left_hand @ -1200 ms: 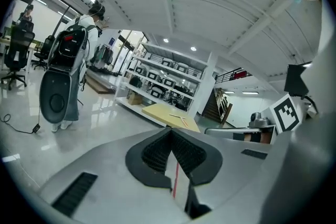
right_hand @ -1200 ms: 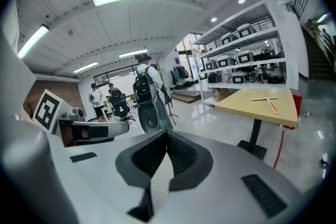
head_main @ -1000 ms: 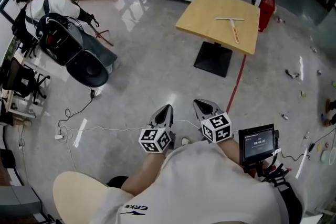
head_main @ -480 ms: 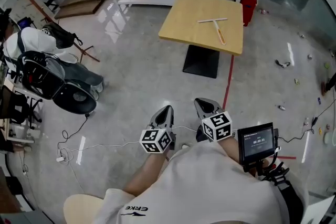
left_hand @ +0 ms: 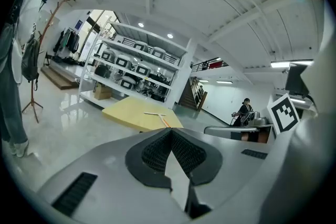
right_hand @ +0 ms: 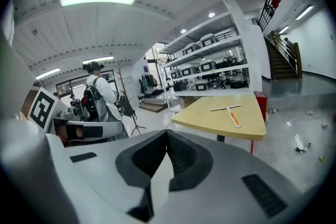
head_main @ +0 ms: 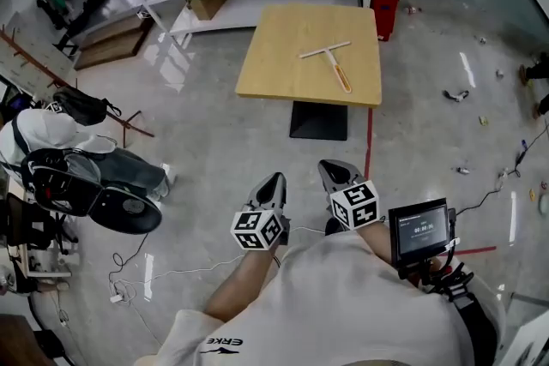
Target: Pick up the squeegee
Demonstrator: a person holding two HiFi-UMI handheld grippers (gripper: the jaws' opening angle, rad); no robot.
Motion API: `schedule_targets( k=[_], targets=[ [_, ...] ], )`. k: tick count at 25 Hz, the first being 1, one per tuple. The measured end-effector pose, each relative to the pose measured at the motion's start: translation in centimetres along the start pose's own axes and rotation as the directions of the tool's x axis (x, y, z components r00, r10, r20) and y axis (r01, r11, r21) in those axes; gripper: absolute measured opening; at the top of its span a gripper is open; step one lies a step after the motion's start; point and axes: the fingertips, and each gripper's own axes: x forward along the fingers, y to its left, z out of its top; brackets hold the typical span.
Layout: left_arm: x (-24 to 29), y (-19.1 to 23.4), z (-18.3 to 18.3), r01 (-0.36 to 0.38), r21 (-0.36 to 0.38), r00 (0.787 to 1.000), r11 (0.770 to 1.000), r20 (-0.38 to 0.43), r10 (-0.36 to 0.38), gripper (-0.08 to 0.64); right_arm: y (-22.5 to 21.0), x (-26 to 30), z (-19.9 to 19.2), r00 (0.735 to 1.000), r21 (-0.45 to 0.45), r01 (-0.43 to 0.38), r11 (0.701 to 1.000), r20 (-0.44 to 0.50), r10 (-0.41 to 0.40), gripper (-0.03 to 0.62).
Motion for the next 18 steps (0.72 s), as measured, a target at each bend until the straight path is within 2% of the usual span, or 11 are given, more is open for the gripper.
schedule_targets(
  k=[5, 13, 18],
  targets=[
    [3.3, 0.0, 1.9, 0.035, 0.018, 0.999, 0.999, -0.010, -0.034, 0.005, -2.4, 0.9, 1.6, 0.999, 0.008, 0.038, 0.999, 0.008, -0.038, 0.003],
    [13.5, -2.6, 3.9, 0.053, 0.042, 0.998, 0.998, -0.038, -0.051, 0.005, -12.7, 3.3, 4.2, 0.998, 0.024, 0.065, 0.998, 0.005, -0.065, 0.003],
    [16.9, -3.3, 4.3, 0.055, 0.039, 0.997, 0.998, -0.062, -0.052, 0.005, -15.9, 4.1, 4.8, 0.997, 0.036, 0.076, 0.996, -0.008, -0.076, 0.003]
  ],
)
